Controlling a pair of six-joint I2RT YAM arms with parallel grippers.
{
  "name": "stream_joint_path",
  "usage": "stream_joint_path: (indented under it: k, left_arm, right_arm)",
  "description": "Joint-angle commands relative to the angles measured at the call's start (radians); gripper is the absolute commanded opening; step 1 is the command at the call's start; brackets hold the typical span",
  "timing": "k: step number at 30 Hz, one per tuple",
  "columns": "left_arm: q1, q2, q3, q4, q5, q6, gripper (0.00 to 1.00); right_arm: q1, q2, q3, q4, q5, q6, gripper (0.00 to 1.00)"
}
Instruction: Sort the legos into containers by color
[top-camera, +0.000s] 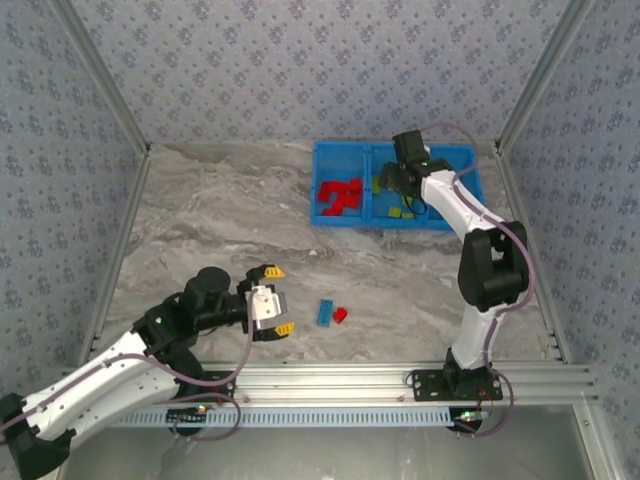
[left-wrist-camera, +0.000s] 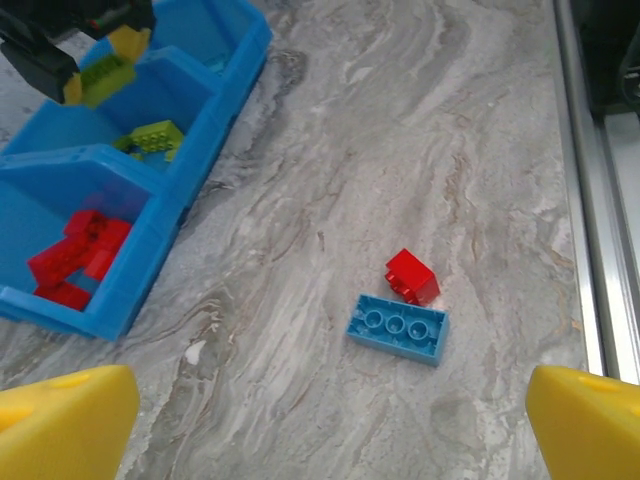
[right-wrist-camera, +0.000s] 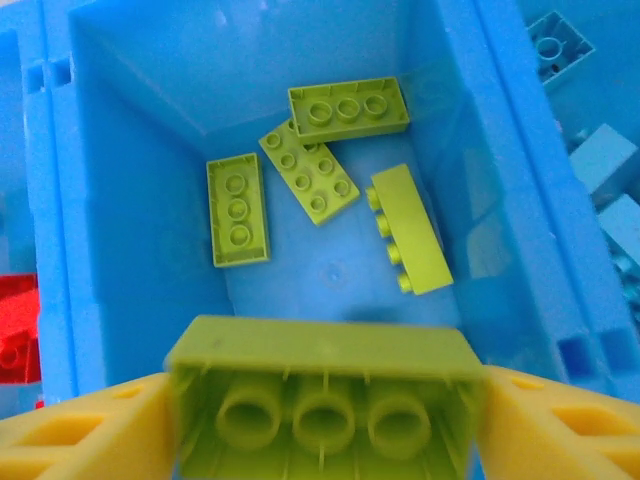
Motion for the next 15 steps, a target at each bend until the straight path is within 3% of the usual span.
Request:
stream_joint_path:
  k: [1, 6, 11, 15]
  left_arm:
    - [0.005, 0.004, 0.01, 0.057, -0.081, -0.125, 0.99]
    - [0.01, 0.124, 0.144, 0.043, -0.207, -0.43, 0.99]
    - [0.01, 0.283, 0.3, -0.163, -0.499, -0.897, 0.98]
    - [0.007, 0.368, 0.318, -0.215, -0.531, -1.246, 0.88]
  right_arm:
    - [-0.003, -0.028, 0.056, -0.039, -0.015, -0.02, 0.81]
    - [-0.012, -0.124, 0.043, -0.064, -0.042, -0.025, 0.82]
    - [0.006, -0.344, -0.067, -0.125, -0.167, -0.056, 0.82]
    - [0.106, -0.55, -0.162, -0.241, -0.21, -0.092, 0.86]
